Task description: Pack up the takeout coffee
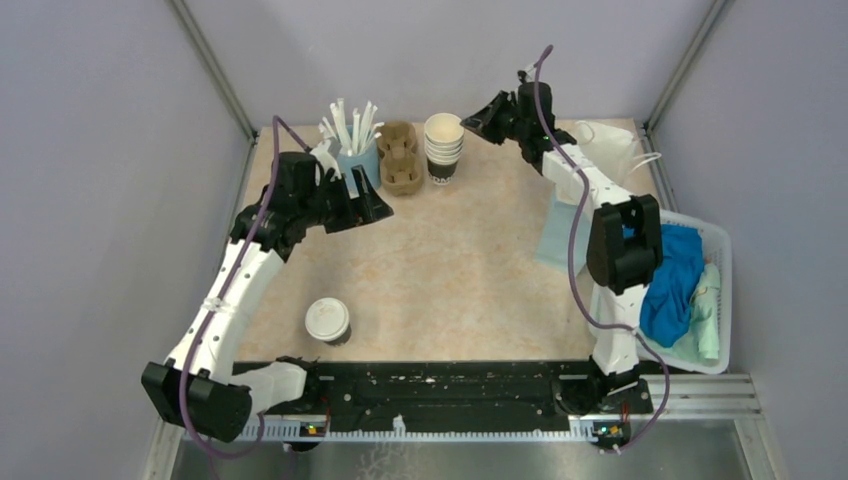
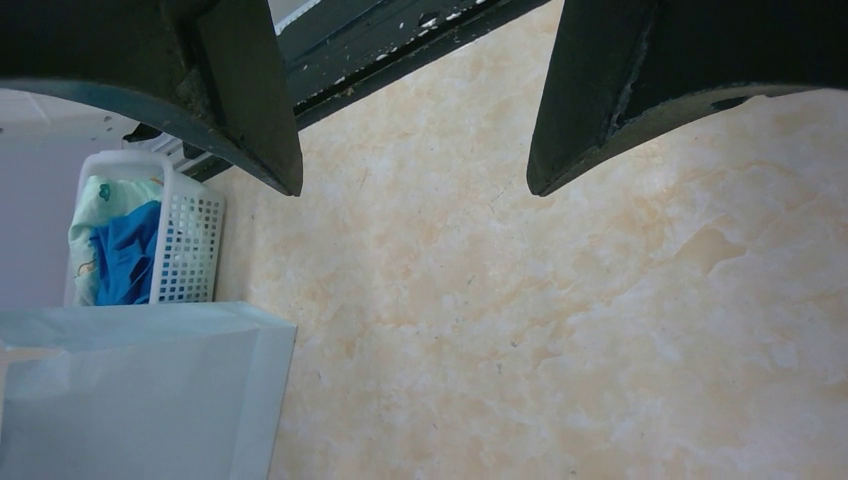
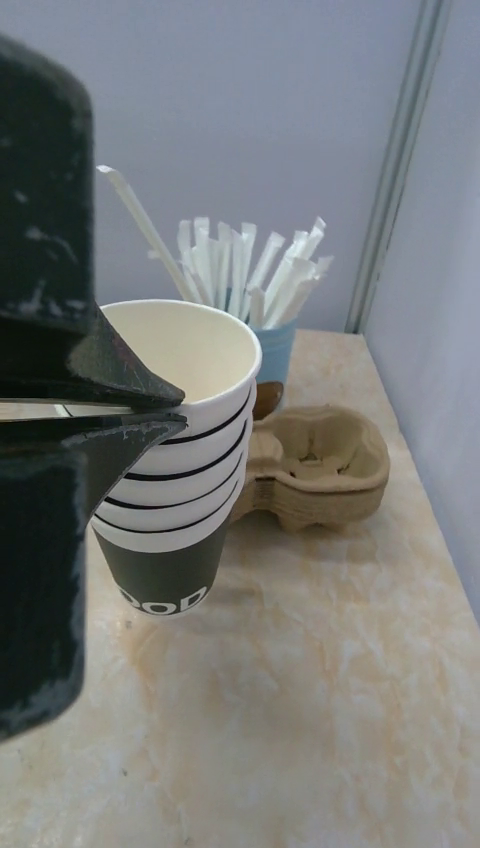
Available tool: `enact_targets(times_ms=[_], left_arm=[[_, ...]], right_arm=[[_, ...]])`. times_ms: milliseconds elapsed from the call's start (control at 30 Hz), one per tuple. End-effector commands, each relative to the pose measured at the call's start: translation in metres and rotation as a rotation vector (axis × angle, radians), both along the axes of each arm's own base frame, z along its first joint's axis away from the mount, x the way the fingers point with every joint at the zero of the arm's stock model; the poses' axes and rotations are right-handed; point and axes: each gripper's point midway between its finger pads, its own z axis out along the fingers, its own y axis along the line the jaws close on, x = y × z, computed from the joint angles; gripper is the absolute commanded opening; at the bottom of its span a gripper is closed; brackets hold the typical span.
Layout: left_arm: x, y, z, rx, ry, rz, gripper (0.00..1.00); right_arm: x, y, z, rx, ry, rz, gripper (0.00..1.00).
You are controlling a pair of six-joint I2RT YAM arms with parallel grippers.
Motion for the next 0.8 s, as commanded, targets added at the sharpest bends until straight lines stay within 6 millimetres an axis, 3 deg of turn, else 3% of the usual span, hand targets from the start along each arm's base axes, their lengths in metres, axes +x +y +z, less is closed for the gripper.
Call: enact_targets(times_ms=[0,167,333,433,600,767], left_arm=[[0.018,-0.017,0.040,-0.086,-0.097,-0.037,0.88],[0.039,-0.035,0.066,-0.162,-0.120,-0.072,0.85],[0.067,-0.054,0.062,-0.231,-0.074,-0.078,0.78],[0.087,-0.062,0.055,-0.236,-0.053,-0.044,0.70],[0.115,-0.084,0.025,-0.122,0.024,-0.024,0.61],[0.124,-0.099,0.001,-0.042,0.054,0.005,0.56]], right_arm=[[-0.017,-0.007,0.071,0.061,-0.196,0.030,0.00],[-0.031,0.000,0.045,0.030,-0.135,0.148,0.00],[-0.060,0.009,0.034,0.038,-0.110,0.240,0.00],[-0.076,0.011,0.030,0.048,-0.102,0.279,0.00],[-0.097,0.014,0.024,0.028,-0.098,0.331,0.00],[-0.108,0.013,0.022,0.010,-0.109,0.355,0.00]])
